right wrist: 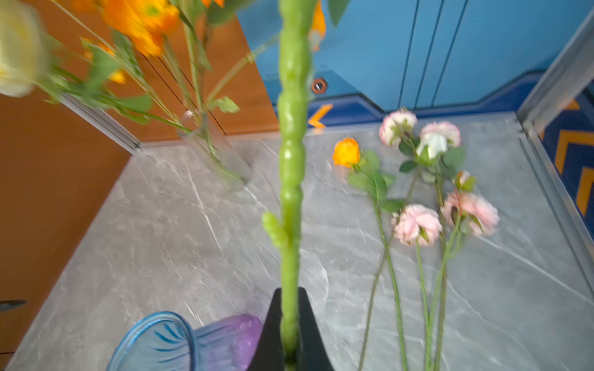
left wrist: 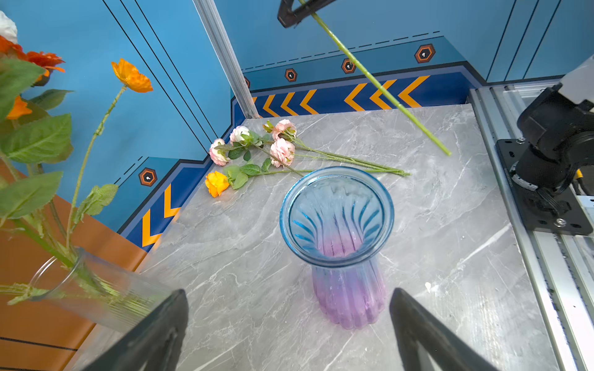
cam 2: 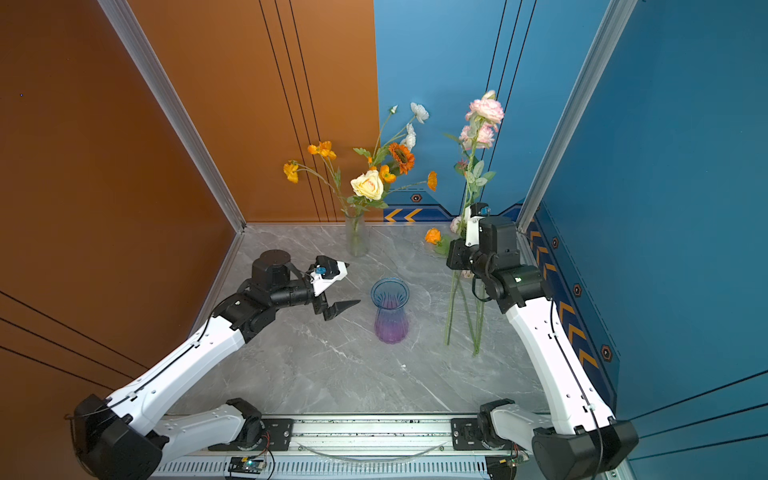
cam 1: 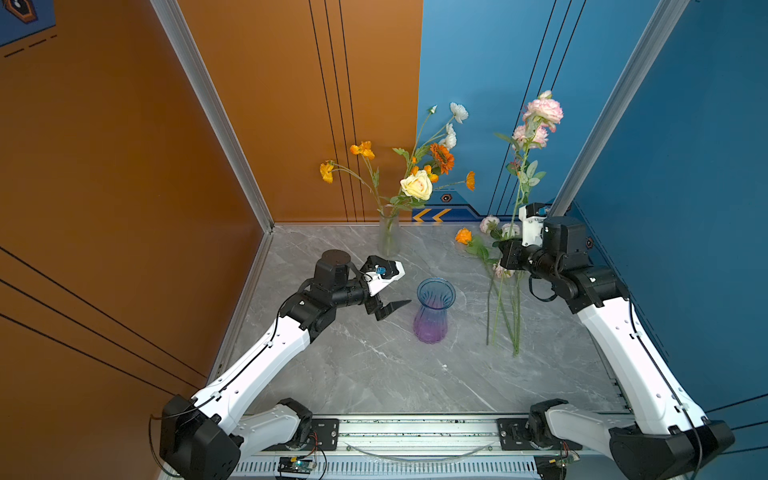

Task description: Arrange the flowers into the vase

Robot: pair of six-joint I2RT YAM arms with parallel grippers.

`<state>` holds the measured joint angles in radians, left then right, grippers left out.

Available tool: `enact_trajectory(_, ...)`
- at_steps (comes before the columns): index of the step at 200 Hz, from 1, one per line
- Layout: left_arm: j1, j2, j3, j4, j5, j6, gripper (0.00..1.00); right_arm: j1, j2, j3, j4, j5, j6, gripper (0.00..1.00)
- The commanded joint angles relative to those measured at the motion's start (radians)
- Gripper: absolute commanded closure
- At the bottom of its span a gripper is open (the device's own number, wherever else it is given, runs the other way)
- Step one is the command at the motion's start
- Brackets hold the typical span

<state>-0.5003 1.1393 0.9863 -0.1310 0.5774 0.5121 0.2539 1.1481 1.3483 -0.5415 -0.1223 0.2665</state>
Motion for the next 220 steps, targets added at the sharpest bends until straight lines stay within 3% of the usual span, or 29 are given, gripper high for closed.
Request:
enact_trajectory(1, -0.023, -0.024, 0.016, -0.048, 0.024, 0.018, 0.02, 0.051, -0.090, -0.076, 0.375, 0.056, 0.037, 1.00)
enact_trajectory(63, -0.040, 0.001, 0.026, -0.048, 0.062, 0.011, 0.02, 0.190, -0.040, -0.020, 0.640, 0.101, 0.109, 1.00)
enact_trajectory(89, -0.047, 0.007, 0.026, -0.048, 0.070, 0.009, 0.02, 0.242, 0.012, -0.009, 0.658, 0.108, 0.089, 1.00)
enact_trajectory(137, -0.114, 0.005, 0.004, 0.053, 0.115, -0.097, 0.02, 0.334, 0.037, -0.195, 0.745, 0.113, 0.001, 1.00)
enact_trajectory(174, -0.135, 0.010, 0.004, 0.050, 0.099, -0.090, 0.02, 0.383, 0.030, -0.336, 0.799, 0.072, -0.023, 1.00)
enact_trajectory(220, -0.132, 0.014, 0.003, 0.032, 0.068, -0.068, 0.02, 0.441, -0.007, -0.544, 0.951, 0.144, -0.008, 1.00)
